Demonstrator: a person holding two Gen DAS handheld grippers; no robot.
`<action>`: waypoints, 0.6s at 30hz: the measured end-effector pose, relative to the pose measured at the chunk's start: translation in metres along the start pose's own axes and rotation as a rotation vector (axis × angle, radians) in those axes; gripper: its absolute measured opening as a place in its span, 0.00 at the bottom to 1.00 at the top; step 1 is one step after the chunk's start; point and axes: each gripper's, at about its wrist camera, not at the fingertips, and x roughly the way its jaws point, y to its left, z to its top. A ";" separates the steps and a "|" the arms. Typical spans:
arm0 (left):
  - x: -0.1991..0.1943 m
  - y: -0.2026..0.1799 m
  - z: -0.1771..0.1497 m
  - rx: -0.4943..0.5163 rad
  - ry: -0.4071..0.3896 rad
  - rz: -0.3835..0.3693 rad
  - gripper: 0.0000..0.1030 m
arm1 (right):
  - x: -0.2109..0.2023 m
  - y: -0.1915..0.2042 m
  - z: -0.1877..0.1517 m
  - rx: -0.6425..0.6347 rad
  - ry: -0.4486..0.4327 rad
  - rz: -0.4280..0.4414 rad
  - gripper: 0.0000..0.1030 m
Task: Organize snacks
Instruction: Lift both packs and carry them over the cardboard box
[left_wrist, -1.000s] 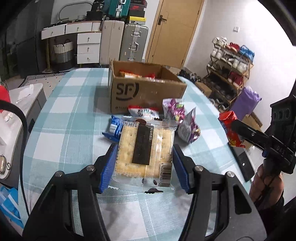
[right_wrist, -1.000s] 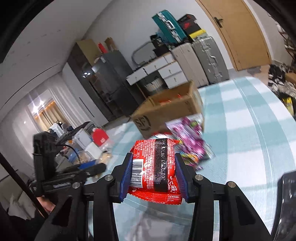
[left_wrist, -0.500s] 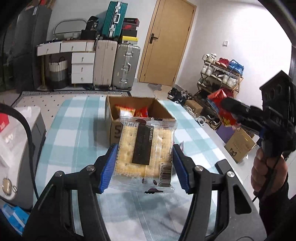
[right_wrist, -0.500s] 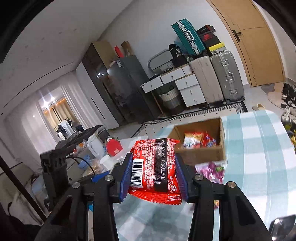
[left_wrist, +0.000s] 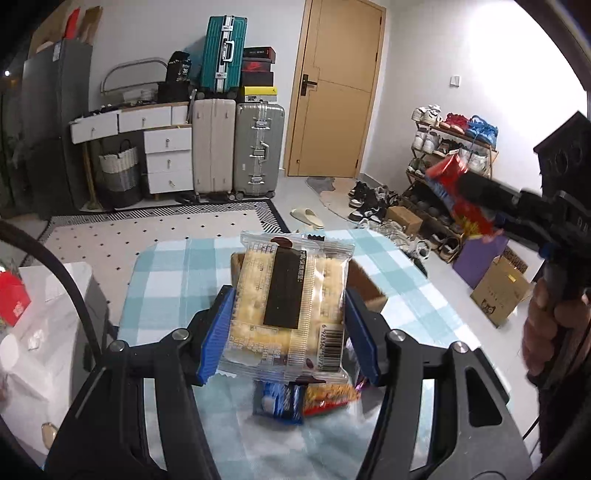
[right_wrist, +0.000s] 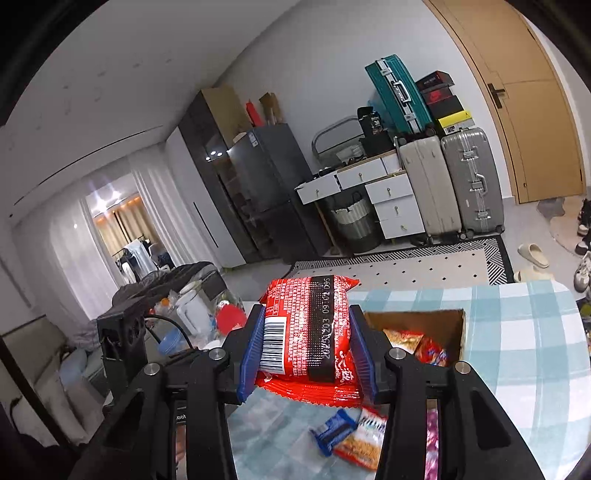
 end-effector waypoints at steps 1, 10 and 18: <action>0.003 0.000 0.006 0.001 0.003 -0.005 0.55 | 0.005 -0.003 0.006 -0.005 0.000 -0.008 0.43; 0.073 0.004 0.057 -0.051 0.092 -0.037 0.55 | 0.041 -0.031 0.047 -0.026 0.000 -0.066 0.43; 0.142 0.004 0.072 -0.056 0.170 -0.030 0.55 | 0.082 -0.063 0.051 -0.052 0.047 -0.154 0.43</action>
